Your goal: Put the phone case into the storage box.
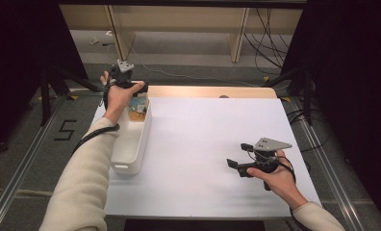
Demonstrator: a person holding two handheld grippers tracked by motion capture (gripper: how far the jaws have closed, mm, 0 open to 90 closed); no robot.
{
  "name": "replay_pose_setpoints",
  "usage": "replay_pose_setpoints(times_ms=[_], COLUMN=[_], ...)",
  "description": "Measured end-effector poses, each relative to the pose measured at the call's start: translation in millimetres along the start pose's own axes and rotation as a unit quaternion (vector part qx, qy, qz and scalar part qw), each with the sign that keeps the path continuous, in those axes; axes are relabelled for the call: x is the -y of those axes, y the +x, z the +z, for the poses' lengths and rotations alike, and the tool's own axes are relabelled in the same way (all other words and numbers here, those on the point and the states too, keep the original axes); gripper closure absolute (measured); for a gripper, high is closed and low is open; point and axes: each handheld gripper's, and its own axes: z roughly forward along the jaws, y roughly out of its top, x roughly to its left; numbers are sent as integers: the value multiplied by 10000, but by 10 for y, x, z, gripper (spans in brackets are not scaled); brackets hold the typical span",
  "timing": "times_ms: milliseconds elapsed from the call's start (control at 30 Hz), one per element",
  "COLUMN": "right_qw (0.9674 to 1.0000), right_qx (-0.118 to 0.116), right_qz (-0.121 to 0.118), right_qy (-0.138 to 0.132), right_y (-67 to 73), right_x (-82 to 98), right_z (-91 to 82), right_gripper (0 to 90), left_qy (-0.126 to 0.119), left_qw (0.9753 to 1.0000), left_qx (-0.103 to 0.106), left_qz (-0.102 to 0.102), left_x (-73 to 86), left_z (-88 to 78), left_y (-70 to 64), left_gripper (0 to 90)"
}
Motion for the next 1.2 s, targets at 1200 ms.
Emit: replay_pose_setpoints(times_ms=[1200], right_qw=[10000], right_qx=[25], right_qz=[-8], right_qy=[-9], right_y=[1], right_x=[-5], right_z=[1], right_gripper=[152], left_qy=[-21], left_qw=[9989], left_qx=[439], left_qz=[151], left_x=[-2], left_z=[-510], left_y=[-122], left_gripper=[14])
